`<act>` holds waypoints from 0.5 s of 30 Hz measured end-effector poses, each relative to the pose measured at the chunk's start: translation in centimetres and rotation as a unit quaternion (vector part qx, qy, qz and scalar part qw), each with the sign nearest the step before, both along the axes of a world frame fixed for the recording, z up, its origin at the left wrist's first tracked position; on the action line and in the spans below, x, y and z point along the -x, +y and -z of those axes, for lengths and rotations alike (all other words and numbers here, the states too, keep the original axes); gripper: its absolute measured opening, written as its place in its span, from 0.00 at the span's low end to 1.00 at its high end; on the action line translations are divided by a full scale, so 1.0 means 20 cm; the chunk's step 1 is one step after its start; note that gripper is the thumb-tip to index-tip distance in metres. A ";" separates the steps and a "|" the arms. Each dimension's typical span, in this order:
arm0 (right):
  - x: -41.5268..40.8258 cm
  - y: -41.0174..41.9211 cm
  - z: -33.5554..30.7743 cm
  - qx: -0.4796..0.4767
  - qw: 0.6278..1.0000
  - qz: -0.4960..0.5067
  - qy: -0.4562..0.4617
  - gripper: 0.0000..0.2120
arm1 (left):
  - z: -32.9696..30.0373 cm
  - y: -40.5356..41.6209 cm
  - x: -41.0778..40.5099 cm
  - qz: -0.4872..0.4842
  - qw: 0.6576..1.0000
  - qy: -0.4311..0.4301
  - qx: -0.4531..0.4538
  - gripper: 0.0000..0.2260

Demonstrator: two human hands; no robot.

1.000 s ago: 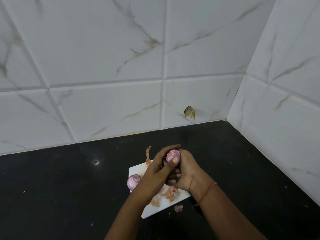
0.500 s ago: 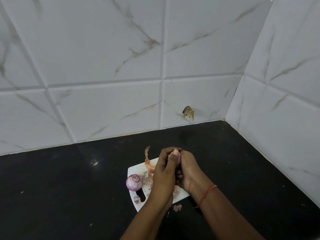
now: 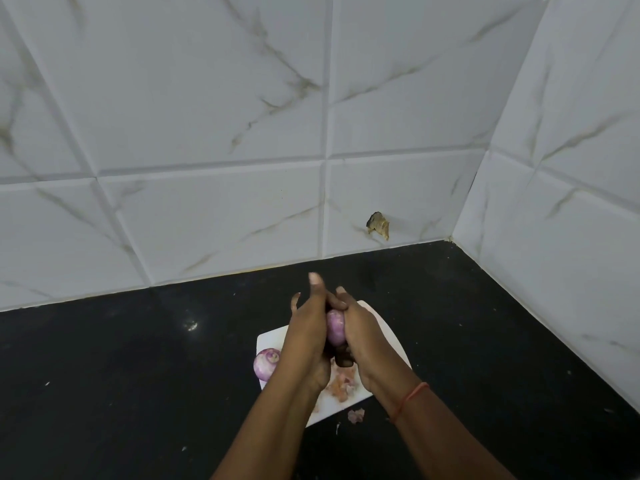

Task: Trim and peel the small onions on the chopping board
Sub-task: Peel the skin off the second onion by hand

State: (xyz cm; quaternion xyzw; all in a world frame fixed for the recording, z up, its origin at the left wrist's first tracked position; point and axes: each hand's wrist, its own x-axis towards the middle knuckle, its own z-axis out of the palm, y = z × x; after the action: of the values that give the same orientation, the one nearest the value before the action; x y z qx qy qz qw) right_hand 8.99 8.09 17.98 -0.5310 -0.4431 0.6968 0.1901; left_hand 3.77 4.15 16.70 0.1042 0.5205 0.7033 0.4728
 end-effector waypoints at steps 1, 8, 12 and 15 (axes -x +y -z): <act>0.00 0.00 -0.02 0.026 1.000 0.009 -0.015 0.25 | 0.00 0.00 0.01 0.003 1.000 0.002 -0.006 0.31; -0.04 0.04 0.02 -0.042 0.994 0.043 0.090 0.32 | 0.07 -0.12 0.04 0.141 0.959 0.216 -0.116 0.16; -0.03 0.02 0.04 -0.097 0.988 0.034 0.112 0.32 | 0.12 -0.12 0.00 0.083 0.917 0.359 -0.156 0.13; 0.00 -0.02 0.06 -0.157 0.982 0.034 0.099 0.30 | 0.13 -0.10 -0.04 0.024 0.931 0.335 -0.143 0.09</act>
State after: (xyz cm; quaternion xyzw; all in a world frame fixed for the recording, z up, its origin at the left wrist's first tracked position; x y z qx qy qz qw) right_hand 9.07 7.75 16.85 -0.4380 -0.5076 0.6607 0.3375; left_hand 4.60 2.23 14.08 0.4126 0.5399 0.6831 0.2676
